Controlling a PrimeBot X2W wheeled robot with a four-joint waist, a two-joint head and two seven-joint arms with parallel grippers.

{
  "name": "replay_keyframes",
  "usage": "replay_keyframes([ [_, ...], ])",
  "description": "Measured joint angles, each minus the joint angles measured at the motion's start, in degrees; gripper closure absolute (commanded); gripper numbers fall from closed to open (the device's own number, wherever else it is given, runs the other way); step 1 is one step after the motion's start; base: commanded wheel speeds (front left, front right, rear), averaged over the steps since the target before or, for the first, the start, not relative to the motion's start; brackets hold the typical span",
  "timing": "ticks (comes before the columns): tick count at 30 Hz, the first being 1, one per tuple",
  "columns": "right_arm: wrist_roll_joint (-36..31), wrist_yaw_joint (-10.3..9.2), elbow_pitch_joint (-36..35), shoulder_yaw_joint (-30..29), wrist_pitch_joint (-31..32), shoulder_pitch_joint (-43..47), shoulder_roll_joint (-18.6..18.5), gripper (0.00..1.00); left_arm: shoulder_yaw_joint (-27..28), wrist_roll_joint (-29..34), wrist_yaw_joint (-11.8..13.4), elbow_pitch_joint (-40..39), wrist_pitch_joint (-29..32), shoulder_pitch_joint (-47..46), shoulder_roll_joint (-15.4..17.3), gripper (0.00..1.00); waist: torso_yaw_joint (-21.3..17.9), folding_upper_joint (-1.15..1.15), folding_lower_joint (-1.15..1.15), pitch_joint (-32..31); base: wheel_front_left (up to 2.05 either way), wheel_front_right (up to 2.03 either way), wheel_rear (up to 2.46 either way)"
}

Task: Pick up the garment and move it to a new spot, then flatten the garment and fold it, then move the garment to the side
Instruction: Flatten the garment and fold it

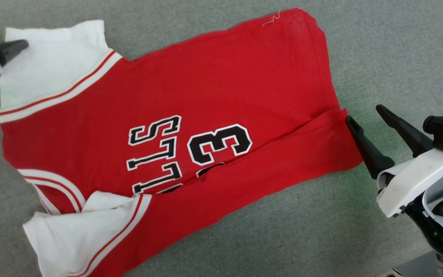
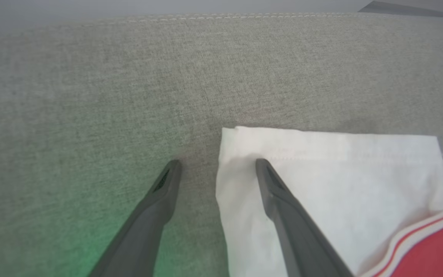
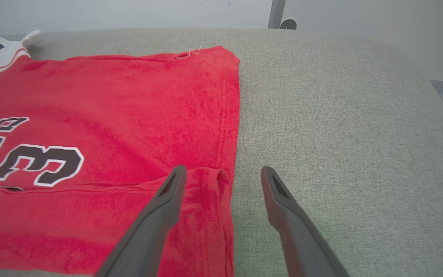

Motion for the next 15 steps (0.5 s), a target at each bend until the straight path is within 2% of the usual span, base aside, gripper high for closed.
replay_keyframes([
  [5, 0.00, 0.00, 0.09, -0.60, 0.03, 0.02, 0.02, 0.00, -0.22, -1.78, -1.44, 2.26, 4.11, -1.99, -0.21, 0.00, -0.41, 0.00, 0.00, 0.90, 0.00, 0.00, 0.00],
  [9, 0.00, 0.00, 0.20, -0.53, 0.21, -0.03, 0.13, 0.00, -0.64, -2.09, -1.98, 3.21, 4.99, -2.86, -0.65, 0.00, -0.03, 0.00, 0.00, 0.99, 0.00, 0.00, 0.00],
  [10, 0.00, 0.00, 0.16, -0.44, 0.22, -0.07, 0.13, 0.00, -0.75, -2.12, -2.23, 3.32, 5.20, -3.09, -0.76, 0.03, 0.08, 0.00, 0.00, 1.06, 0.00, 0.00, 0.00],
  [11, 0.00, 0.00, 0.10, -0.35, 0.30, -0.17, 0.12, 0.00, -0.88, -2.15, -2.38, 3.34, 5.31, -3.23, -0.89, 0.36, 0.22, 0.00, 0.00, 1.15, 0.00, 0.00, 0.00],
  [12, 0.01, 0.00, 0.03, -0.19, 0.48, -0.36, 0.07, 0.00, -0.94, -2.18, -2.40, 3.37, 5.34, -3.40, -1.01, 0.64, 0.37, 0.00, 0.00, 1.27, 0.00, 0.00, 0.00],
  [13, 0.05, -0.01, 0.03, 0.01, 0.66, -0.80, 0.00, 0.00, -0.93, -2.30, -2.42, 3.39, 5.33, -3.52, -1.11, 1.00, 0.51, 0.00, 0.00, 1.40, 0.00, 0.00, 0.00],
  [15, 0.36, 0.00, 0.16, 0.47, 1.32, -2.68, -0.29, 0.00, -0.93, -2.63, -2.48, 3.57, 5.26, -3.76, -1.43, 1.00, 0.85, 0.00, 0.00, 1.67, 0.00, 0.00, 0.00],
])
